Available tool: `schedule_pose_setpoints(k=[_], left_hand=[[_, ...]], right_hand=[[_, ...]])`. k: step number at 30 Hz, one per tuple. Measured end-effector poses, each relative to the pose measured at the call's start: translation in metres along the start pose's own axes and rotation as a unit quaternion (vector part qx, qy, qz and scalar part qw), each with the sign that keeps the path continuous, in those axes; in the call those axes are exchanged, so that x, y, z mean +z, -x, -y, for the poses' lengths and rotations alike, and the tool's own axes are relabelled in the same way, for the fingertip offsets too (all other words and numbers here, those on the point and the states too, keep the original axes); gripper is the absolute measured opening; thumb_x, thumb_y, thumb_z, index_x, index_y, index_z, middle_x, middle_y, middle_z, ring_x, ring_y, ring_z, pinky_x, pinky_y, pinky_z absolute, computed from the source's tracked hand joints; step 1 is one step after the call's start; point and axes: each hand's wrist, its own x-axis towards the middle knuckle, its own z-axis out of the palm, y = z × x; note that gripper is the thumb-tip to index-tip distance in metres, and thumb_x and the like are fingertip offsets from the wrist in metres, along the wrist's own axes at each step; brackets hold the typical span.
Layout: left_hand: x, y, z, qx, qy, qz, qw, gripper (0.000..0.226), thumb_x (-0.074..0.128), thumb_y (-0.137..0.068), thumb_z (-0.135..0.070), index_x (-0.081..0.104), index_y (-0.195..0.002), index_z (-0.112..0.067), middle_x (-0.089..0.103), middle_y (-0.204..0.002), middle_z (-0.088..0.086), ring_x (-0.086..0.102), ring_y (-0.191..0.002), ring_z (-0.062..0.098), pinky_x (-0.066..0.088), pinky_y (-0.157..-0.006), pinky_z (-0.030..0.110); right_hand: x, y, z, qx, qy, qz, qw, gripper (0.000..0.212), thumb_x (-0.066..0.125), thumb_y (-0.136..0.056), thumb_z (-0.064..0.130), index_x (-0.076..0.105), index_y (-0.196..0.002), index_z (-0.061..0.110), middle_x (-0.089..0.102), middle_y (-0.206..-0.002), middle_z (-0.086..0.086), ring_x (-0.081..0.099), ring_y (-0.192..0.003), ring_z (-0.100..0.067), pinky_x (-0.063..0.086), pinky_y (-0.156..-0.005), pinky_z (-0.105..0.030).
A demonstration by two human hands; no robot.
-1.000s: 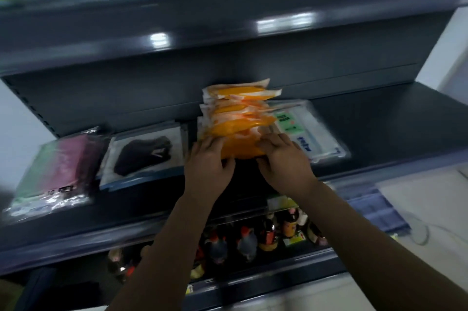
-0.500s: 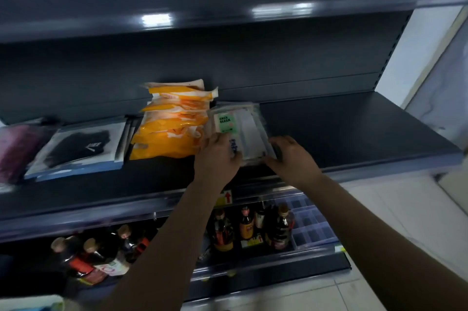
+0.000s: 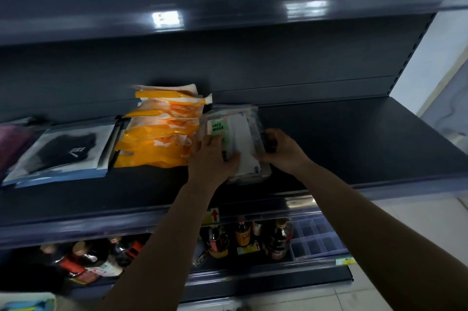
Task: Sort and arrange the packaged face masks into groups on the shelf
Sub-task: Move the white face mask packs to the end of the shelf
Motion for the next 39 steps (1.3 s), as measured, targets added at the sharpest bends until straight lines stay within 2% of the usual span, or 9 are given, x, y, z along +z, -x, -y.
schedule_pose_setpoints(k=[3, 8, 12, 17, 20, 27, 34, 36, 39], left_hand=[[0.001, -0.006, 0.001, -0.001, 0.005, 0.006, 1.000, 0.063, 0.052, -0.086, -0.051, 0.038, -0.140, -0.021, 0.035, -0.147, 0.005, 0.028, -0.137, 0.033, 0.030, -0.111, 0.044], [0.002, -0.011, 0.003, -0.003, 0.002, 0.017, 1.000, 0.065, 0.050, -0.087, -0.054, 0.034, -0.142, -0.023, 0.031, -0.150, 0.002, 0.025, -0.139, 0.031, 0.029, -0.112, 0.043], [0.003, -0.015, 0.005, -0.003, 0.026, 0.013, 1.000, 0.064, 0.052, -0.087, -0.054, 0.037, -0.140, -0.020, 0.035, -0.146, 0.003, 0.031, -0.136, 0.029, 0.033, -0.109, 0.043], [0.002, -0.017, 0.002, -0.007, 0.009, 0.012, 1.000, 0.064, 0.055, -0.086, -0.051, 0.041, -0.138, -0.017, 0.039, -0.142, 0.006, 0.037, -0.129, 0.032, 0.037, -0.104, 0.043], [0.001, -0.017, -0.003, -0.031, 0.038, -0.017, 0.999, 0.060, 0.061, -0.085, -0.044, 0.046, -0.135, -0.015, 0.044, -0.138, 0.009, 0.042, -0.126, 0.033, 0.035, -0.102, 0.038], [0.001, -0.010, -0.016, -0.073, 0.099, -0.037, 0.992, 0.060, 0.065, -0.083, -0.041, 0.050, -0.133, -0.011, 0.047, -0.136, 0.011, 0.053, -0.118, 0.034, 0.045, -0.091, 0.037], [0.009, -0.010, -0.038, -0.060, 0.126, -0.047, 0.989, 0.058, 0.067, -0.078, -0.043, 0.055, -0.126, -0.013, 0.056, -0.129, 0.009, 0.052, -0.120, 0.026, 0.043, -0.096, 0.033], [0.015, -0.014, -0.049, -0.106, 0.215, -0.038, 0.970, 0.068, 0.067, -0.070, -0.051, 0.052, -0.125, -0.015, 0.059, -0.124, 0.008, 0.056, -0.114, 0.026, 0.047, -0.095, 0.042], [0.024, -0.022, -0.072, -0.180, 0.357, 0.016, 0.917, 0.077, 0.078, -0.072, -0.038, 0.039, -0.133, -0.013, 0.054, -0.130, 0.008, 0.058, -0.111, 0.027, 0.052, -0.091, 0.045]], right_hand=[[0.002, -0.012, 0.000, 0.015, -0.075, -0.005, 0.997, 0.070, 0.082, -0.069, 0.020, 0.045, -0.128, 0.013, 0.054, -0.128, -0.009, 0.052, -0.121, -0.026, 0.046, -0.099, -0.042], [0.005, -0.030, 0.004, 0.075, -0.186, -0.016, 0.980, 0.101, 0.088, -0.061, 0.017, 0.030, -0.143, 0.011, 0.047, -0.134, -0.004, 0.048, -0.122, -0.023, 0.044, -0.099, -0.036], [0.018, -0.050, 0.000, 0.100, -0.239, 0.027, 0.965, 0.110, 0.095, -0.023, 0.043, 0.057, -0.119, 0.004, 0.067, -0.112, -0.012, 0.067, -0.098, -0.027, 0.056, -0.086, -0.042], [0.016, -0.048, 0.010, 0.148, -0.287, 0.062, 0.945, 0.054, 0.086, -0.051, 0.007, 0.067, -0.100, -0.007, 0.070, -0.094, -0.021, 0.069, -0.086, -0.034, 0.056, -0.084, -0.048], [0.011, -0.053, 0.016, 0.166, -0.284, 0.095, 0.939, 0.036, 0.079, -0.065, 0.003, 0.068, -0.097, -0.007, 0.069, -0.087, -0.020, 0.067, -0.077, -0.032, 0.056, -0.073, -0.038], [0.019, -0.049, 0.024, 0.137, -0.329, 0.134, 0.925, 0.041, 0.075, -0.072, 0.001, 0.066, -0.112, -0.001, 0.066, -0.109, -0.023, 0.065, -0.096, -0.036, 0.052, -0.089, -0.044], [-0.019, -0.045, -0.007, 0.126, -0.345, 0.109, 0.924, 0.030, 0.067, -0.078, -0.007, 0.063, -0.107, -0.008, 0.066, -0.103, -0.022, 0.064, -0.081, -0.031, 0.053, -0.076, -0.038], [-0.043, -0.043, -0.018, 0.099, -0.346, 0.105, 0.927, 0.028, 0.065, -0.080, -0.007, 0.063, -0.108, -0.004, 0.066, -0.094, -0.015, 0.063, -0.077, -0.027, 0.052, -0.068, -0.032], [-0.074, -0.037, -0.038, 0.057, -0.336, 0.080, 0.937, 0.030, 0.063, -0.079, -0.009, 0.061, -0.108, -0.001, 0.065, -0.098, -0.015, 0.063, -0.089, -0.029, 0.052, -0.073, -0.034]])
